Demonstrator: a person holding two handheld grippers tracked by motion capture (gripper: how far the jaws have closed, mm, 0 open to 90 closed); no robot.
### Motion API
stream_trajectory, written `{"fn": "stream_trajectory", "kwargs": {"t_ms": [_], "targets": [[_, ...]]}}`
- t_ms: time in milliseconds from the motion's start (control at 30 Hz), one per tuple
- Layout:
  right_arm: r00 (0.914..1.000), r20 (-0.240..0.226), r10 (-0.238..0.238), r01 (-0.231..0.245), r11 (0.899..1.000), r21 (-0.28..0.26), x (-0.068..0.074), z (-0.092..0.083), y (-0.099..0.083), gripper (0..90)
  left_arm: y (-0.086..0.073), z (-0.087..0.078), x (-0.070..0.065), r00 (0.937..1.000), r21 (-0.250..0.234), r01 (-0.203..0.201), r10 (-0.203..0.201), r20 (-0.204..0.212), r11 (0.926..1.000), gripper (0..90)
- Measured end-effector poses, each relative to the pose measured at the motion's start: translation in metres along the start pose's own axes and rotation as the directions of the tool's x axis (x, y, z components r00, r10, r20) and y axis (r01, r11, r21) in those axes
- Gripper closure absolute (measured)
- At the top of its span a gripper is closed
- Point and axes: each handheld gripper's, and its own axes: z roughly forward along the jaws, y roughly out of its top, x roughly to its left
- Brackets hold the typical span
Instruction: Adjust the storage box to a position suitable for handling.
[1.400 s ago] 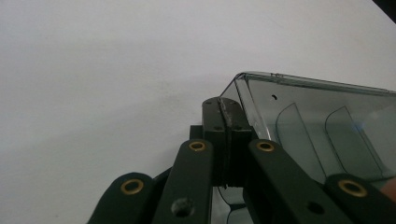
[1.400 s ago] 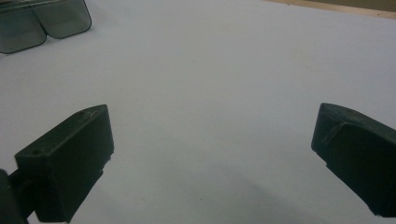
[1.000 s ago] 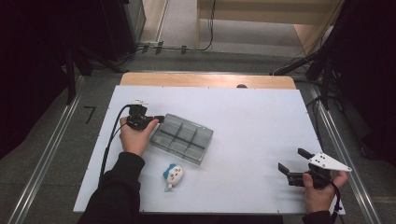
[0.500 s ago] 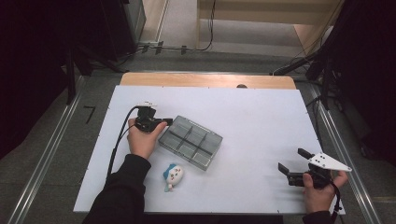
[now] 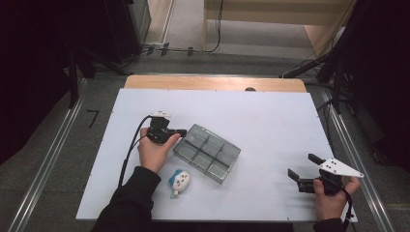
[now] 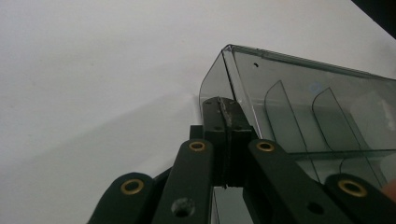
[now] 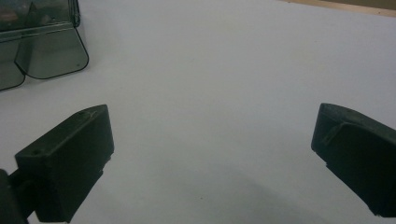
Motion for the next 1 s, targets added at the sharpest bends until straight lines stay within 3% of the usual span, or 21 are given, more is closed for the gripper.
{"fn": "stream_trajectory", "kwargs": {"t_ms": [233,367,500,633,667,700,733,800,833,867,900,967,1000], "targets": [[0.9997,0.008,-0.023,0.023,1.0,0.008,0.003,0.0,0.001,0.0,-0.011,-0.001,-0.014,0.9997,0.008,-0.012,0.012,0.019,0.9999,90.0],[0.9998,0.013,-0.012,0.012,1.0,-0.001,0.005,-0.002,0.002,0.0,-0.017,-0.003,-0.022,0.9992,0.008,-0.019,0.019,0.035,0.9998,90.0],[0.9978,-0.02,0.063,-0.064,0.998,-0.028,0.011,-0.003,0.006,0.5,-0.022,-0.004,-0.029,0.9981,0.014,-0.025,0.024,0.056,0.9996,90.0],[0.9969,-0.006,0.078,-0.078,0.996,-0.031,0.023,-0.001,0.012,6.1,-0.027,-0.006,-0.037,0.9976,0.024,-0.028,0.027,0.064,0.9993,90.0],[0.9959,-0.002,0.091,-0.091,0.995,-0.031,0.032,0.001,0.016,13.6,-0.028,-0.006,-0.04,0.9973,0.024,-0.028,0.026,0.069,0.9993,90.0],[0.9959,-0.002,0.091,-0.091,0.995,-0.031,0.032,0.001,0.016,13.6,-0.029,-0.007,-0.042,0.9971,0.026,-0.032,0.03,0.07,0.9991,90.0],[0.9934,0.0,0.115,-0.114,0.993,-0.02,0.039,0.004,0.018,23.8,-0.03,-0.007,-0.044,0.9967,0.028,-0.036,0.034,0.074,0.9989,90.0],[0.9932,-0.001,0.116,-0.116,0.993,-0.011,0.043,0.006,0.019,28.4,-0.033,-0.008,-0.048,0.9959,0.028,-0.042,0.04,0.081,0.9987,90.0],[0.9924,-0.007,0.123,-0.123,0.992,0.003,0.047,0.009,0.02,34.9,-0.035,-0.008,-0.049,0.9958,0.026,-0.044,0.041,0.082,0.9987,90.0],[0.9899,-0.045,0.134,-0.133,0.991,0.025,0.053,0.014,0.02,45.4,-0.037,-0.008,-0.051,0.9954,0.023,-0.042,0.04,0.087,0.9989,90.0],[0.9899,-0.045,0.134,-0.133,0.991,0.025,0.053,0.014,0.02,45.4,-0.039,-0.009,-0.053,0.995,0.024,-0.043,0.041,0.091,0.9988,90.0],[0.9869,-0.087,0.136,-0.13,0.989,0.072,0.061,0.024,0.019,58.3,-0.042,-0.01,-0.057,0.9945,0.024,-0.045,0.043,0.095,0.9987,90.0],[0.9869,-0.087,0.136,-0.13,0.989,0.072,0.061,0.024,0.019,58.3,-0.044,-0.011,-0.058,0.9939,0.028,-0.05,0.047,0.1,0.9983,90.0]]}}
